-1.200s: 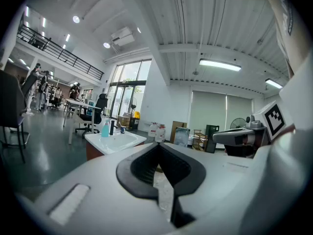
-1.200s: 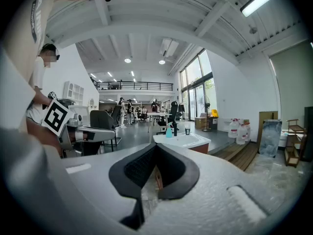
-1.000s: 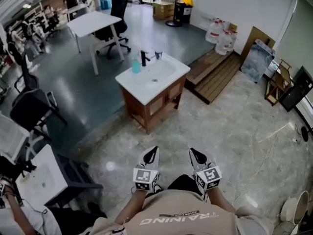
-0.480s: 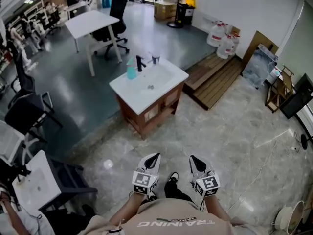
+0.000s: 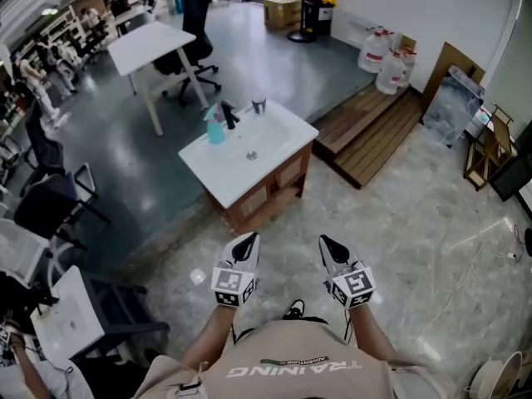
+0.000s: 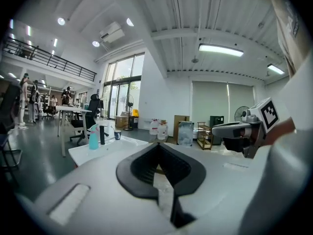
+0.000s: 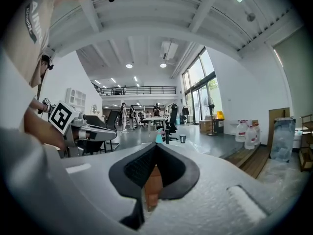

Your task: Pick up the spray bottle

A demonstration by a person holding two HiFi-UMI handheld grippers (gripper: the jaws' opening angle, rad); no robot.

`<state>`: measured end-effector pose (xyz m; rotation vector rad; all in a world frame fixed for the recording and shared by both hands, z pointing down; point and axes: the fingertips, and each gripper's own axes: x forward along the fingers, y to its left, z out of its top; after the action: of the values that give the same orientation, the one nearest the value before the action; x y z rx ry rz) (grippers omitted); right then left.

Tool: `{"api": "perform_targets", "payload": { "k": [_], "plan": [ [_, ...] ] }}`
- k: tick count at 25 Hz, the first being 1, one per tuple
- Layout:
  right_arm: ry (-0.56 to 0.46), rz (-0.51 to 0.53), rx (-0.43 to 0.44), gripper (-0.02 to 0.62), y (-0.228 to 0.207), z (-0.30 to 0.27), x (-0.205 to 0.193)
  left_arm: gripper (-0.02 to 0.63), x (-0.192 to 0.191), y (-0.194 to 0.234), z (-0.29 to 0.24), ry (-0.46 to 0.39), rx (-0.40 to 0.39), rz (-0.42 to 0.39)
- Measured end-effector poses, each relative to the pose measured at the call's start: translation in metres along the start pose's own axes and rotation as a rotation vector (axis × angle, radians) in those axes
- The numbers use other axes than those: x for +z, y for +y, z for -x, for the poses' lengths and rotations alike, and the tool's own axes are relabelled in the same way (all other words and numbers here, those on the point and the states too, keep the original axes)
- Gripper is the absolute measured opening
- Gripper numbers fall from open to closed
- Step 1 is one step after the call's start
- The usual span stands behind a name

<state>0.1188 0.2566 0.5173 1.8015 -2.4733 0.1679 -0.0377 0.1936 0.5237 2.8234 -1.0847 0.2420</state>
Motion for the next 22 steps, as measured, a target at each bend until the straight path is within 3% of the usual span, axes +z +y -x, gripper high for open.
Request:
{"api": "perform_targets", "payload": {
  "k": [6, 10, 16, 22],
  "plan": [
    [0.026, 0.012, 0.090, 0.002, -0.027, -0.031, -0.010, 0.018, 0.002, 0.007, -0.036, 0.006, 0.074, 0.019],
    [0.052, 0.021, 0.137, 0.002, -0.030, -0.049, -0.017, 0.018, -0.007, 0.007, -0.050, 0.044, 0.081, 0.032],
    [0.076, -0.114, 0.169, 0.002, -0.044, -0.077, -0.025, 0.018, -0.020, 0.018, -0.075, 0.089, 0.079, 0.061],
    [0.090, -0.062, 0.155, 0.002, -0.068, -0.120, -0.012, 0.018, -0.020, 0.061, -0.129, 0.078, 0.089, 0.101]
  ]
}}
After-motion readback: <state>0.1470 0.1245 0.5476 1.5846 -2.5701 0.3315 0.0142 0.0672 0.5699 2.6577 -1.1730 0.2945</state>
